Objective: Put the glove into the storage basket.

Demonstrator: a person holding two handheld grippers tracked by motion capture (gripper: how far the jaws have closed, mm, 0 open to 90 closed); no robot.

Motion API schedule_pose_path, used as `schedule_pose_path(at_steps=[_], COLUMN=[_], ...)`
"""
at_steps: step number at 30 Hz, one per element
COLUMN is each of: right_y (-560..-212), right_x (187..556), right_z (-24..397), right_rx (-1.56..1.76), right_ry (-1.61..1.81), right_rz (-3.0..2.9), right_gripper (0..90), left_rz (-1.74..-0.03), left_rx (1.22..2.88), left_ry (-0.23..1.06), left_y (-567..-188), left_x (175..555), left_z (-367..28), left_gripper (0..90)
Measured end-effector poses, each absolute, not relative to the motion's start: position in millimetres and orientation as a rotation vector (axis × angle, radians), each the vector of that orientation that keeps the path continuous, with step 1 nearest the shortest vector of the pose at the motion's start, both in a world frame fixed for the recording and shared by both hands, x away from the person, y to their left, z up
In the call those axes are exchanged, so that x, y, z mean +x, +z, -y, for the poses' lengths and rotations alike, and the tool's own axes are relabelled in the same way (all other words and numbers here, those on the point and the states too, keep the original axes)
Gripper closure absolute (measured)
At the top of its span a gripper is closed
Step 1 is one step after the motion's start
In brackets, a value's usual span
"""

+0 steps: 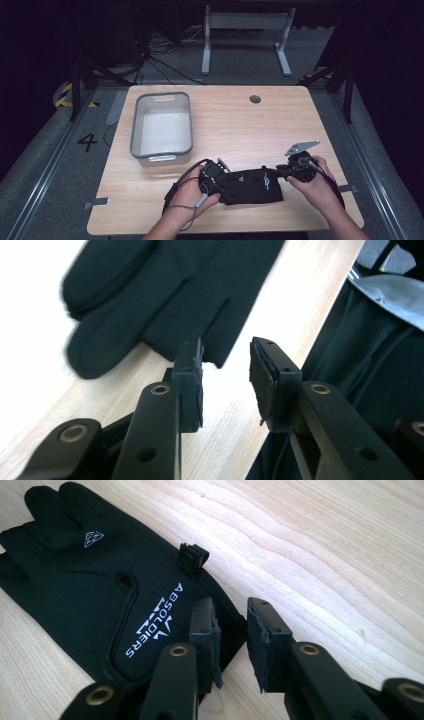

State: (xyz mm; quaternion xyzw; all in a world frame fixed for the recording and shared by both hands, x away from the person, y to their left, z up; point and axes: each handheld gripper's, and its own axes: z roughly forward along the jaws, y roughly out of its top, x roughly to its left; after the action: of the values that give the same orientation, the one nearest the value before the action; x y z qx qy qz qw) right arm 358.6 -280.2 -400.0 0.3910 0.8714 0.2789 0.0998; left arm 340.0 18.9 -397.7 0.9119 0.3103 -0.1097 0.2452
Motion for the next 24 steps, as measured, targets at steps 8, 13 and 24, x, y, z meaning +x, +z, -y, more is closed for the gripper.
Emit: schedule_pose_path(at_steps=[8, 13, 24], right_y=[-395.0, -390.3, -385.7], right_x=[353.0, 345.8, 335.6], right_z=[286.1, 291.0, 314.2], right_rx=[1.176, 1.184, 1.240], right_ry=[0.838, 0.842, 0.836], right_rz=[-2.552, -2.533, -2.503], right_gripper=[70.9, 71.0, 81.9], left_rz=[-0.819, -0.773, -0.695], left_rx=[2.432, 2.381, 2.364], left_ry=[-0.161, -0.092, -0.055], left_y=[-389.3, -384.7, -390.3], left_x=[341.1, 343.7, 356.6], left_z=[-17.3, -13.7, 7.1], left_gripper=[67.9, 70.3, 73.9])
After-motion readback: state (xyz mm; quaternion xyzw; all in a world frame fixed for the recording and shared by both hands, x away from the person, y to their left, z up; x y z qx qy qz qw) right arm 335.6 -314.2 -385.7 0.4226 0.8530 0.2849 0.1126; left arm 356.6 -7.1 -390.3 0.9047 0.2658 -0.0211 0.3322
